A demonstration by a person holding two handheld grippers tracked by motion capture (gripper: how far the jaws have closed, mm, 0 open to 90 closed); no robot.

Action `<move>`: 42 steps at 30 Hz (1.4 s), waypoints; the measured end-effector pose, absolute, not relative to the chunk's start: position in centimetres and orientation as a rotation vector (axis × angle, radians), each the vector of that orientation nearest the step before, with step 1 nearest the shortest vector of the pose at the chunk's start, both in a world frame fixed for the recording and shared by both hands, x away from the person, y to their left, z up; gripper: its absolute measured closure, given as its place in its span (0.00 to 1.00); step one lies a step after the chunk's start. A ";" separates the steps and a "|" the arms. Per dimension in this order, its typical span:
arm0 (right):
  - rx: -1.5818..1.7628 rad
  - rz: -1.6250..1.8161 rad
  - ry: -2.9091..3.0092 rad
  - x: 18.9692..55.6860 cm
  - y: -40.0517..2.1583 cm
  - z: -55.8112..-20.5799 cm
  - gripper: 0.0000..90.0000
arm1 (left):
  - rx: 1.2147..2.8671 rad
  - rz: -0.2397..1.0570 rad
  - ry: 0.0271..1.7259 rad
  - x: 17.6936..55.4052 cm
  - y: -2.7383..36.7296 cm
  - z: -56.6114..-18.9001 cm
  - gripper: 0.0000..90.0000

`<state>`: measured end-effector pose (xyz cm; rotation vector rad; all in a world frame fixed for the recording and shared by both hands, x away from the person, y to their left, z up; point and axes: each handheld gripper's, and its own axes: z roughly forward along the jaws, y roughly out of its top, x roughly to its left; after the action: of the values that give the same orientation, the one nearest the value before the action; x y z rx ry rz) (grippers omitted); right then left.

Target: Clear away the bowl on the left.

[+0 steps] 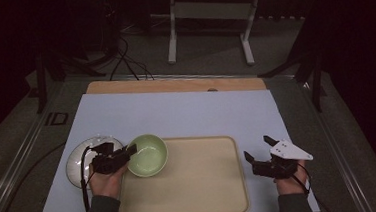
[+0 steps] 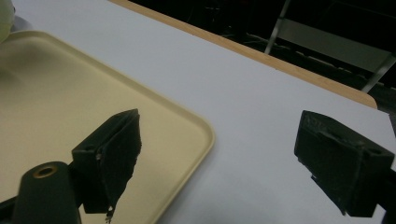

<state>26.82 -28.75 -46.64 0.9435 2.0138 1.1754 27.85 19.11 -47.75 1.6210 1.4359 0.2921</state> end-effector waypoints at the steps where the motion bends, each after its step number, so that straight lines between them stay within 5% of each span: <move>1: 0.943 1.175 2.014 26.8 -28.8 -46.6 0.16 | 1.621 0.292 1.434 27.9 19.1 -47.8 0.90; 42: 0.945 1.175 2.012 26.8 -28.8 -46.6 0.16 | 1.760 0.245 1.394 28.5 15.2 -49.9 0.89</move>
<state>26.79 -28.80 -46.64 0.9454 2.0123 1.1746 28.50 15.15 -49.93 1.7602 1.3942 0.2454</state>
